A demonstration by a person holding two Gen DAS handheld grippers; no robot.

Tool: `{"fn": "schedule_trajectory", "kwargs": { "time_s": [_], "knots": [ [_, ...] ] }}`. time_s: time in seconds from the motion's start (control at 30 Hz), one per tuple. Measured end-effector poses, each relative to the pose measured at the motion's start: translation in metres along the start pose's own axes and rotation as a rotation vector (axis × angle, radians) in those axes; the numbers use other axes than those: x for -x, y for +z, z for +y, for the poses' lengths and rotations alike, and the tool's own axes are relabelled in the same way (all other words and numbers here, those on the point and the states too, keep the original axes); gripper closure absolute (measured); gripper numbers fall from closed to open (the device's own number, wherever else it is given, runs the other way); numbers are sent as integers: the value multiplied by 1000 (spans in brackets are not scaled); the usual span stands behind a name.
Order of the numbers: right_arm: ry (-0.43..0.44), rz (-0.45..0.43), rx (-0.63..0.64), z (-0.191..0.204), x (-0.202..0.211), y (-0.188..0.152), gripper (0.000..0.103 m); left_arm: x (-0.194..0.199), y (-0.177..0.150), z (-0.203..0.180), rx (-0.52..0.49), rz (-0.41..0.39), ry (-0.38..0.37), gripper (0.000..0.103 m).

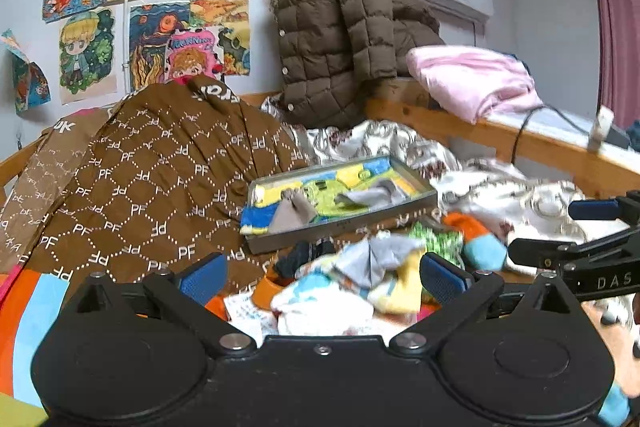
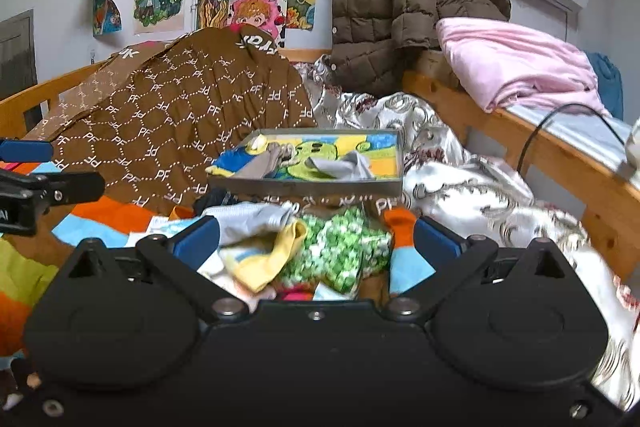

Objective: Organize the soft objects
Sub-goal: 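Withdraw both grippers from the tray back toward the pile, then grasp a grey cloth with the left gripper while the right gripper grasps a white wipes packet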

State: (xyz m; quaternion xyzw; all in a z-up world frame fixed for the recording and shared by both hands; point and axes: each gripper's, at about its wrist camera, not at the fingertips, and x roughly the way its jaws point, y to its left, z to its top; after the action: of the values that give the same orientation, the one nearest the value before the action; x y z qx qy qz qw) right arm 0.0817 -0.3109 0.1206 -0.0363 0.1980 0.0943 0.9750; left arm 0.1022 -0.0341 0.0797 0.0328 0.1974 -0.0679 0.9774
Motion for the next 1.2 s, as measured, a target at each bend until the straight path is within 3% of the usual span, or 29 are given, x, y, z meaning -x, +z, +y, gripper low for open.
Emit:
{"fn": "schedule_trajectory", "kwargs": {
  "time_s": [0.33, 0.73, 1.2],
  "knots": [
    [-11, 60, -73, 9, -8, -44, 1, -8, -35, 9, -34, 104, 20, 1],
    [-41, 144, -57, 29, -39, -68, 1, -21, -56, 22, -81, 204, 71, 1],
    [-47, 148, -45, 33, -62, -85, 1, -33, -54, 13, -178, 231, 81, 1]
  ]
}}
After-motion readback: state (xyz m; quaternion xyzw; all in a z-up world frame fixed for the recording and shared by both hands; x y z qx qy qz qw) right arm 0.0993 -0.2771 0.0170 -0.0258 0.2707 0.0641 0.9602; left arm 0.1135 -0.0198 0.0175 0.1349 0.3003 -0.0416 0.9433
